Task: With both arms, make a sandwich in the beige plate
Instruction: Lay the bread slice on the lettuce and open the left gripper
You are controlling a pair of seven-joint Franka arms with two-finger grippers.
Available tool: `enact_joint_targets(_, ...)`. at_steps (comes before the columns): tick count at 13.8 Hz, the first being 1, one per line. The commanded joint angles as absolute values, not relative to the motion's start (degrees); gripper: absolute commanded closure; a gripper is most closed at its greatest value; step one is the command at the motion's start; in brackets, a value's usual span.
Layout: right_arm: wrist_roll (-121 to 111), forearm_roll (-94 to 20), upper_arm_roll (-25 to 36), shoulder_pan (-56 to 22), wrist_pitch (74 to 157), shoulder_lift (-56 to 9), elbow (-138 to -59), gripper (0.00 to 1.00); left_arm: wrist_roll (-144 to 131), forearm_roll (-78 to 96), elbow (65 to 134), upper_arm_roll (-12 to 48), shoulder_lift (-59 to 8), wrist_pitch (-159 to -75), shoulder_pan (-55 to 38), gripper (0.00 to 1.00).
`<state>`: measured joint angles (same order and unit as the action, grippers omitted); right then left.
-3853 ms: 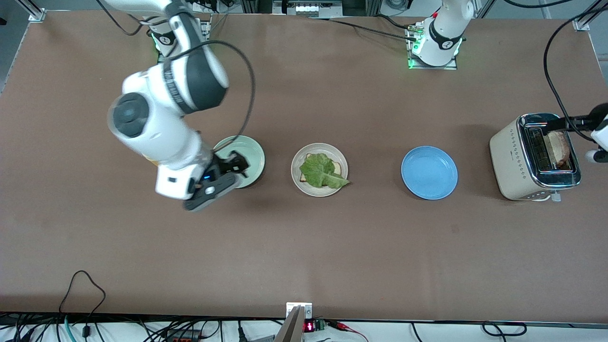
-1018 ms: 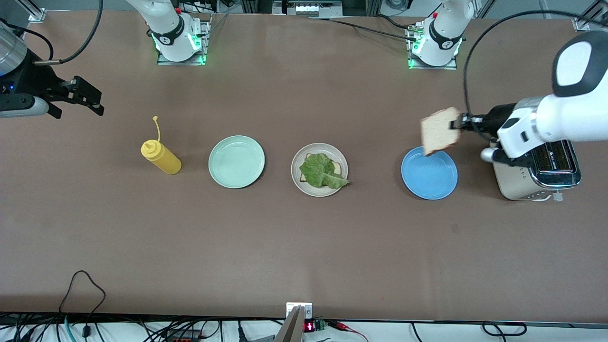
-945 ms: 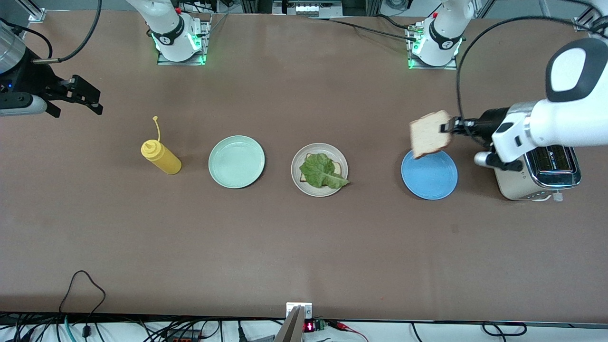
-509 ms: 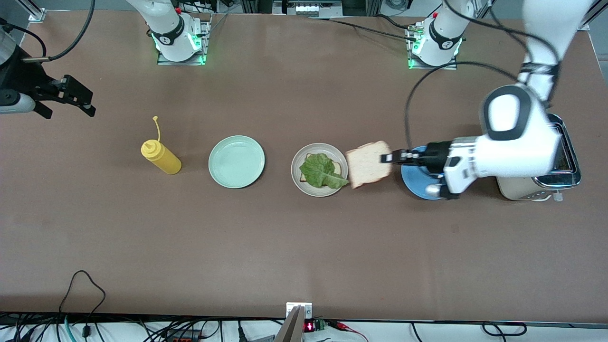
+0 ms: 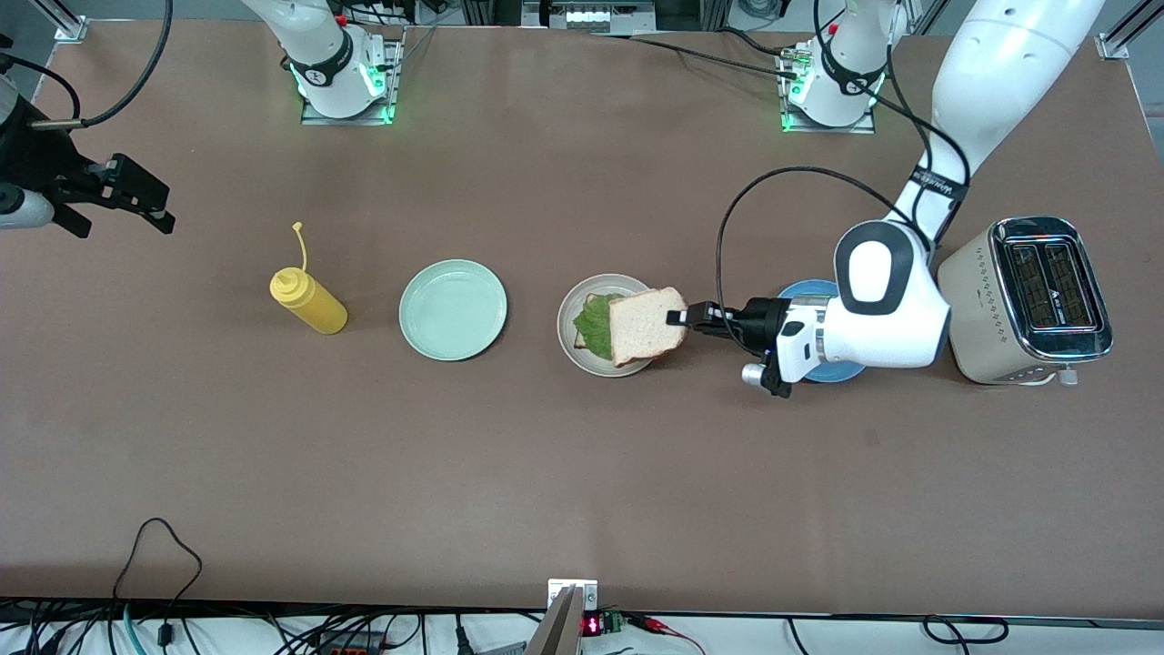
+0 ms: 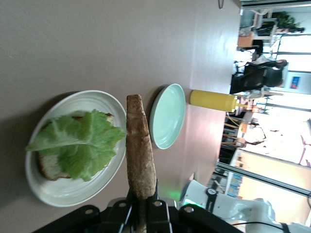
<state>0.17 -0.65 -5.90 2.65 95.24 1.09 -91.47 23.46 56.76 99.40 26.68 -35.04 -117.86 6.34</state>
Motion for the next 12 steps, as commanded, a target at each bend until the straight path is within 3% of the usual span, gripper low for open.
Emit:
enact_joint_targets(1,3.3,0.2,-5.5,0.7,93.8,1.0,-90.4,0.0,30.9,62.6,100.6,26.9,-36.9,-119.0,5.3,1.0)
enact_joint_targets(4,4.0,0.3,-0.8,-3.5,93.8,1.1,-90.4,0.0,32.9,62.8,100.7,26.9,-39.5,-119.0,5.4,0.96)
enact_joint_targets(12,4.0,0.2,-4.4,1.2,93.8,1.2,-90.5,0.0,42.8,66.6,100.9,26.9,-44.7,-119.0,5.4,0.94)
